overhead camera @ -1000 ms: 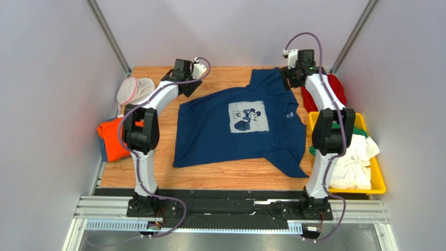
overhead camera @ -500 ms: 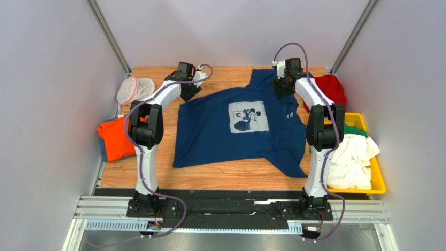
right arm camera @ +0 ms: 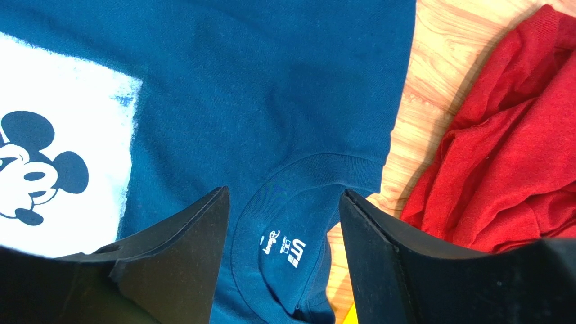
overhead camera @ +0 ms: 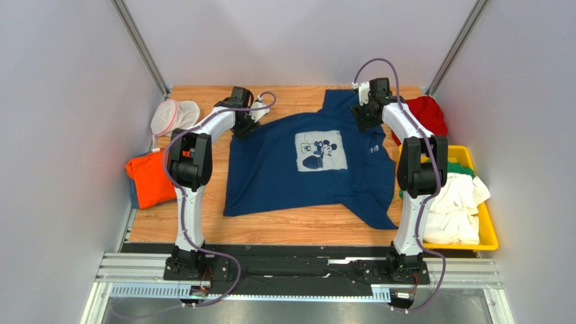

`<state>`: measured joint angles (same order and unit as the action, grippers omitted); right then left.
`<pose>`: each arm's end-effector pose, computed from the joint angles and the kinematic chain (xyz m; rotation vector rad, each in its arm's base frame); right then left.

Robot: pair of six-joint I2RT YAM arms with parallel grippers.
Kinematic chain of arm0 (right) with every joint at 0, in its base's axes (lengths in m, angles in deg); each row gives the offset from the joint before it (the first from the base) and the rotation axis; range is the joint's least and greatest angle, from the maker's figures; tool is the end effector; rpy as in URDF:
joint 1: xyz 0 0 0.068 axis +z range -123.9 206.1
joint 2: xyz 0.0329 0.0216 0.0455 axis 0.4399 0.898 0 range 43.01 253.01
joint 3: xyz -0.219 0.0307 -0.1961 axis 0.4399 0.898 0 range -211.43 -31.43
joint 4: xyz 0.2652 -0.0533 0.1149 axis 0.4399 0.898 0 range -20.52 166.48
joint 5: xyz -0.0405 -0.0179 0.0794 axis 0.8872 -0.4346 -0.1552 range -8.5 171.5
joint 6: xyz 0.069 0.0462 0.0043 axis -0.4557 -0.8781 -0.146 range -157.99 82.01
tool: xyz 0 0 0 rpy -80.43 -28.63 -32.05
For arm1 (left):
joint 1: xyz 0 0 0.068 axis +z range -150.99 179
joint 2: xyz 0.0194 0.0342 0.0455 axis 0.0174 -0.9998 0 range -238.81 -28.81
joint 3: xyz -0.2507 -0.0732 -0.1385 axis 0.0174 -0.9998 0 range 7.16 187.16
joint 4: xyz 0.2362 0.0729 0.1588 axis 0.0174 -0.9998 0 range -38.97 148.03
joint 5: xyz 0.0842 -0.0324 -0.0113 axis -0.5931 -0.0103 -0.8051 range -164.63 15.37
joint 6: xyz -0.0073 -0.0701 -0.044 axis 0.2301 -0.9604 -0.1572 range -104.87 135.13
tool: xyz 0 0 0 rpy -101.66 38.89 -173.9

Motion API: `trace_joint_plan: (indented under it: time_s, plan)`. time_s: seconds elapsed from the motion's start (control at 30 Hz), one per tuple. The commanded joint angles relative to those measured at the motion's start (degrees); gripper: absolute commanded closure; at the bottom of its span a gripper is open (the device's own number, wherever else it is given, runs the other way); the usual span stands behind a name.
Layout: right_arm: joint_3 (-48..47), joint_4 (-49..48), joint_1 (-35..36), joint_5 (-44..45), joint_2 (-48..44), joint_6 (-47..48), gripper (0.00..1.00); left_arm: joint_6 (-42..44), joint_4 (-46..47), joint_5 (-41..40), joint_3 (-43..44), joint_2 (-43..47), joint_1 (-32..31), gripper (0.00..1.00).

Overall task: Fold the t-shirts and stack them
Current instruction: Flatten the tshirt out

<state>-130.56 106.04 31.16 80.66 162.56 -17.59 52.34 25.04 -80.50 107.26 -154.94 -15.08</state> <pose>0.5223 0.0474 0.1994 -0.5713 2.5028 -0.0828 0.5276 -0.1247 0.1517 1.0996 2.3765 0.2771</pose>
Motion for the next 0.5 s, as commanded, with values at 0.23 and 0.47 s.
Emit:
trace_joint_plan:
  time_s: [0.23, 0.47]
  plan:
    - [0.6, -1.4, 0.0, 2.5, -3.1, 2.1, 0.36, 3.4, -2.7, -1.1, -0.5, -3.2, -2.1, 0.44]
    - [2.4, -2.0, -0.1, 2.3, -3.9, 2.1, 0.36, 4.4, -1.4, -5.7, 0.6, -5.2, -2.1, 0.47]
